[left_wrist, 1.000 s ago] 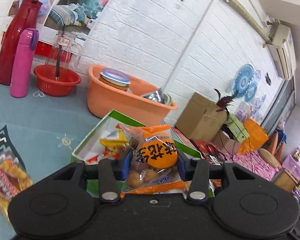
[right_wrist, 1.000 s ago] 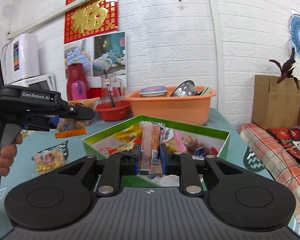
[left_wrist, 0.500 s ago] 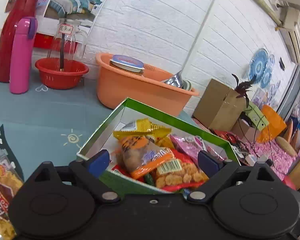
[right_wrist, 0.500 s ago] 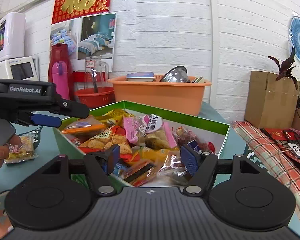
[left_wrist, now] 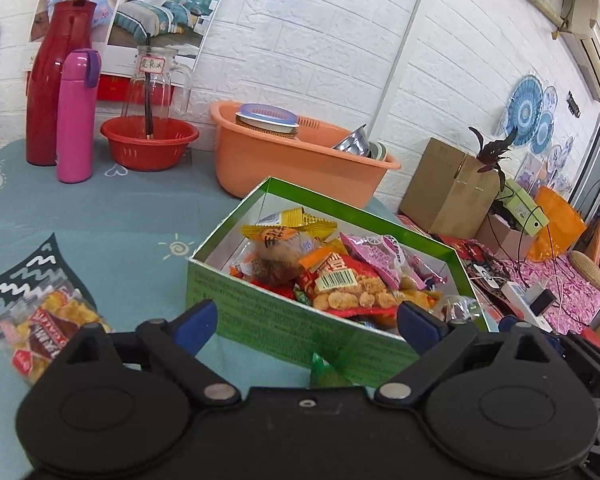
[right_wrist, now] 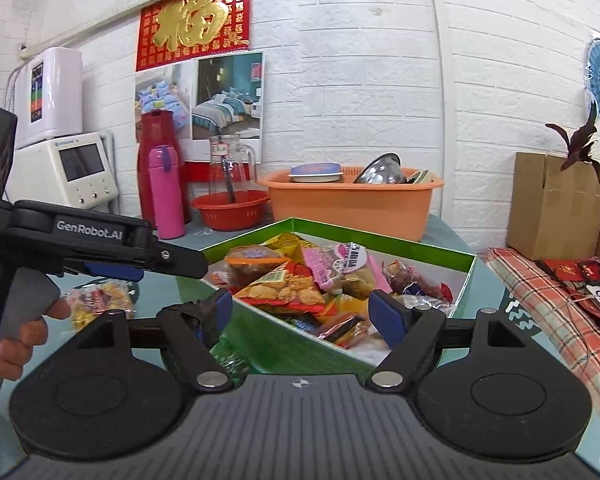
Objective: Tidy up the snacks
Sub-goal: 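Move the left gripper to the green packet and grasp it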
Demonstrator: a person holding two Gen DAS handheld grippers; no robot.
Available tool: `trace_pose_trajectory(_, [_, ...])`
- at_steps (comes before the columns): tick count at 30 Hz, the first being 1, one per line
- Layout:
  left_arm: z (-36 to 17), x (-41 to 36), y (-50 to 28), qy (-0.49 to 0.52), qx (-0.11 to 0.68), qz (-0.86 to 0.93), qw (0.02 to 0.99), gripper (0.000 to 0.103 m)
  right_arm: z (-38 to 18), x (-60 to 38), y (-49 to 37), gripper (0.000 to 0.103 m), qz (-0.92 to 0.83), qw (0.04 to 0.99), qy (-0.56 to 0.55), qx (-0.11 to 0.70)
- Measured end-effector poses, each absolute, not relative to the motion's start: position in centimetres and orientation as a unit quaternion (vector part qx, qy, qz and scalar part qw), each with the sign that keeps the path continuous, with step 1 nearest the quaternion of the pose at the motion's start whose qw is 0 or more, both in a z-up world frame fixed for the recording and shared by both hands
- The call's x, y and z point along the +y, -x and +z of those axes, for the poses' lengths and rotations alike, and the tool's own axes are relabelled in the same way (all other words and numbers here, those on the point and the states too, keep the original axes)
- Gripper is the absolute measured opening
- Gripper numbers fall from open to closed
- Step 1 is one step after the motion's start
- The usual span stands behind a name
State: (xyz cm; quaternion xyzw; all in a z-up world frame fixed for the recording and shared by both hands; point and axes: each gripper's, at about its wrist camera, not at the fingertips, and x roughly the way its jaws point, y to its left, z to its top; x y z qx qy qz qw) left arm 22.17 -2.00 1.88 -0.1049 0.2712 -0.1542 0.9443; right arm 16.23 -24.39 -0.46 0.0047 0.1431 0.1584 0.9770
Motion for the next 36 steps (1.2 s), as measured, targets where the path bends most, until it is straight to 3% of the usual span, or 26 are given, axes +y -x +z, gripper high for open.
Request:
trace_pose_trajectory(12, [1.0, -3.6, -18.9, 0.087, 0.285, -0.188, 0.936, 0.103, -2.7, -24.6, -12.9, 0.103, 0.167, 0.965, -0.03, 0.201])
trace_pose_trajectory(22, [-2.9, -5.4, -21.7, 0.122, 0.328, -0.206, 0.914, 0.103, -4.4, -25.9, -11.8, 0.103, 0.16, 0.958, -0.058, 0.232])
trace_pose_trajectory(27, [-3.9, -5.1, -23.8, 0.154, 0.341, -0.192, 0.907, 0.074, -4.6, -25.9, -11.7, 0.103, 0.17, 0.954, -0.063, 0.238])
trace_pose_trajectory(28, [-4.3, -5.0, -24.0, 0.156, 0.348, -0.2, 0.903, 0.059, -4.6, -25.8, -11.8, 0.103, 0.174, 0.953, -0.063, 0.24])
trace_pose_trajectory(36, [-4.6, -3.0, -19.3, 0.184, 0.375, -0.269, 0.868, 0.063, -5.1, -24.4, -12.1, 0.103, 0.24, 0.933, -0.06, 0.261])
